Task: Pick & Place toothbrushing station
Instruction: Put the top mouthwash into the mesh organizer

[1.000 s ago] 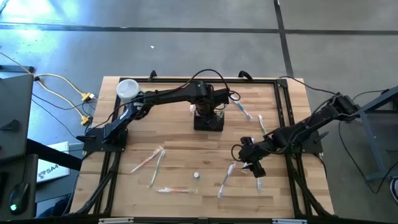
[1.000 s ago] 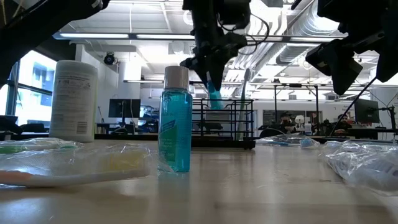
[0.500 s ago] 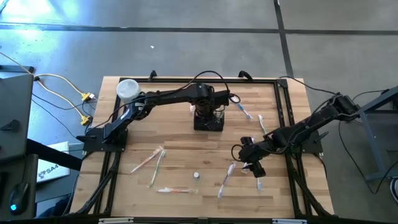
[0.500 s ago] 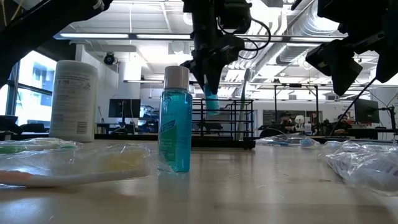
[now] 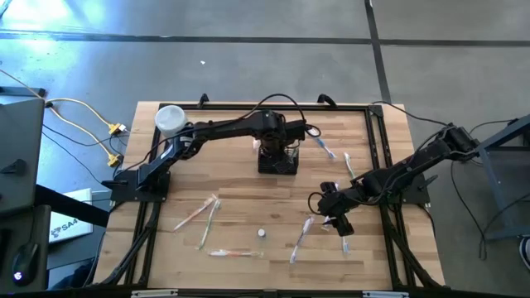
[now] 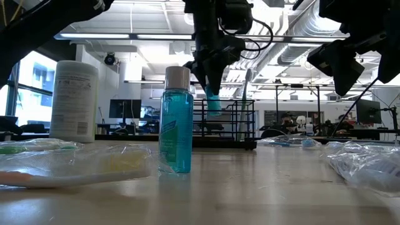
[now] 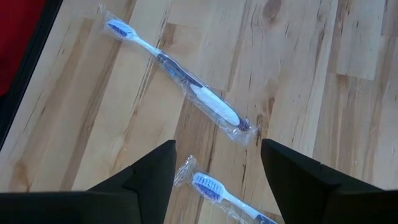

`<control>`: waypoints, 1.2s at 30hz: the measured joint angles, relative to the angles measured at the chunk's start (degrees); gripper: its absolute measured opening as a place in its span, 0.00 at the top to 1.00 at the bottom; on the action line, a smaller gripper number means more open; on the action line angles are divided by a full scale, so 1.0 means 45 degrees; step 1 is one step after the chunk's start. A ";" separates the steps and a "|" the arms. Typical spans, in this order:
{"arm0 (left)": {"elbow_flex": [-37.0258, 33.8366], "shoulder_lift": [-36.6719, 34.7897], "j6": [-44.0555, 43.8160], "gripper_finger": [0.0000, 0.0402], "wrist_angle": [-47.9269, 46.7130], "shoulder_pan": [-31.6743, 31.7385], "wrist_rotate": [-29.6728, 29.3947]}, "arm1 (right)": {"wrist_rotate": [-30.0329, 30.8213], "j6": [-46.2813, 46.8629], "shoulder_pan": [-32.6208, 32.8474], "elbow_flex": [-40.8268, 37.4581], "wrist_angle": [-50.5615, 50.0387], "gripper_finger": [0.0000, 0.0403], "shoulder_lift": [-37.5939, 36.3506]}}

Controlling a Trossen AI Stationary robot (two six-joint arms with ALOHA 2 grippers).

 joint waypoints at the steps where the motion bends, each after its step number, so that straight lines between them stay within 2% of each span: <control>1: -0.0002 0.0050 0.0071 0.78 -0.0059 -0.0003 0.0000 | 0.0000 0.0000 -0.0005 0.0000 0.0000 0.43 0.0000; 20: 0.0000 0.0756 0.0643 0.78 0.0041 0.0074 0.0302 | 0.0000 -0.0005 -0.0001 0.0000 -0.0009 0.43 0.0000; 30: -0.0005 0.0761 0.0606 0.78 0.0186 0.0425 0.0835 | 0.0000 -0.0021 -0.0005 0.0000 -0.0009 0.43 0.0000; 36: -0.0005 0.0761 0.1234 0.78 0.0182 0.0582 0.1273 | 0.0001 -0.0220 0.0000 0.0000 -0.0010 0.43 0.0000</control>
